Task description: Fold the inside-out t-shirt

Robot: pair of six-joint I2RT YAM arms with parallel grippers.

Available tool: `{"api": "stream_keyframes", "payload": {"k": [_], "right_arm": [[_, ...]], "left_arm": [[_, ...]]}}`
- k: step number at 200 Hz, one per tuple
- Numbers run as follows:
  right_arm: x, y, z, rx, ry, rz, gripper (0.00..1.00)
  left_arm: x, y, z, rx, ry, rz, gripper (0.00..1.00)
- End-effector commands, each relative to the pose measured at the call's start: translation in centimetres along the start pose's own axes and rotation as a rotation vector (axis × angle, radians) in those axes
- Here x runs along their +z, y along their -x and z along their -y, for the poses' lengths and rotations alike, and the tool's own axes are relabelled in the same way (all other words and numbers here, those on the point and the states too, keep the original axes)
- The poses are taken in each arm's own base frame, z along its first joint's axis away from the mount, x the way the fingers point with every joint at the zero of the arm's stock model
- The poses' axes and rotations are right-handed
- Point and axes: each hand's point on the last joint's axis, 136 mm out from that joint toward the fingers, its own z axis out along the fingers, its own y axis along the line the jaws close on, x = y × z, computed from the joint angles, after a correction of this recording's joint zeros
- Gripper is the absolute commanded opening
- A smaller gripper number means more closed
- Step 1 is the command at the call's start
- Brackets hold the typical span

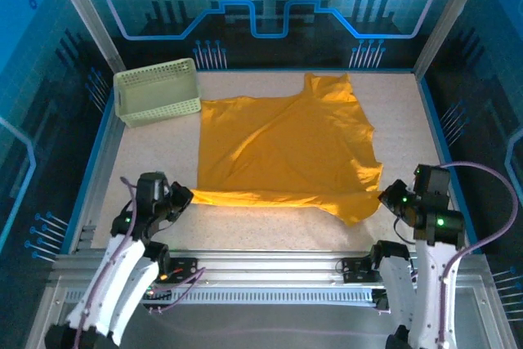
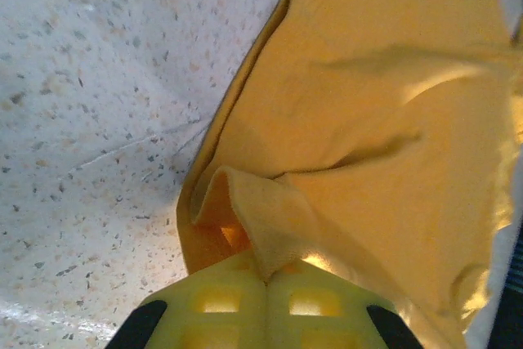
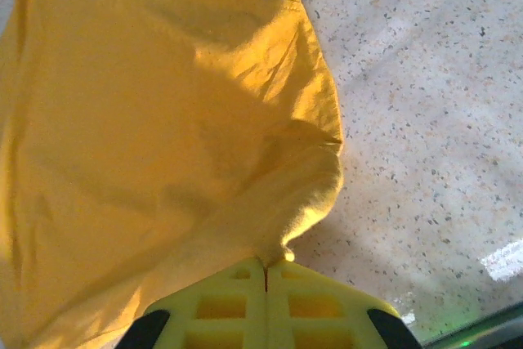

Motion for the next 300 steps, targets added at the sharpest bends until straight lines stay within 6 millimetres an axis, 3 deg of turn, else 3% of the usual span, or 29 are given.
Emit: {"api": "stream_keyframes", "payload": {"k": [1, 68, 129, 197, 274, 288, 300], "right_arm": [[1.1, 3.0, -1.6, -0.056, 0.022, 0.049, 0.00], [6.4, 8.5, -6.8, -0.218, -0.045, 0.013, 0.00], [9.4, 14.2, -11.4, -0.267, -0.100, 0.079, 0.01], [14.5, 16.0, -15.6, -0.334, -0.122, 0.023, 0.02], [17.8, 18.1, -16.9, -0.360, -0.166, 0.025, 0.02], [18.5, 18.0, -17.0, -0.361, -0.164, 0.011, 0.08], [19.0, 17.9, -17.1, -0.368, -0.162, -0.005, 0.19]], "left_arm": [[0.1, 1.5, 4.6, 0.135, -0.067, 0.007, 0.00], [2.9, 7.9, 6.9, 0.191, 0.108, 0.166, 0.01], [5.8, 11.3, 8.5, 0.218, 0.186, 0.207, 0.00], [8.9, 13.4, 8.1, 0.210, 0.251, 0.191, 0.00], [11.4, 14.7, 8.3, 0.235, 0.297, 0.162, 0.00], [11.8, 14.5, 8.2, 0.233, 0.302, 0.143, 0.08], [11.8, 14.4, 8.1, 0.228, 0.307, 0.137, 0.23]]}}
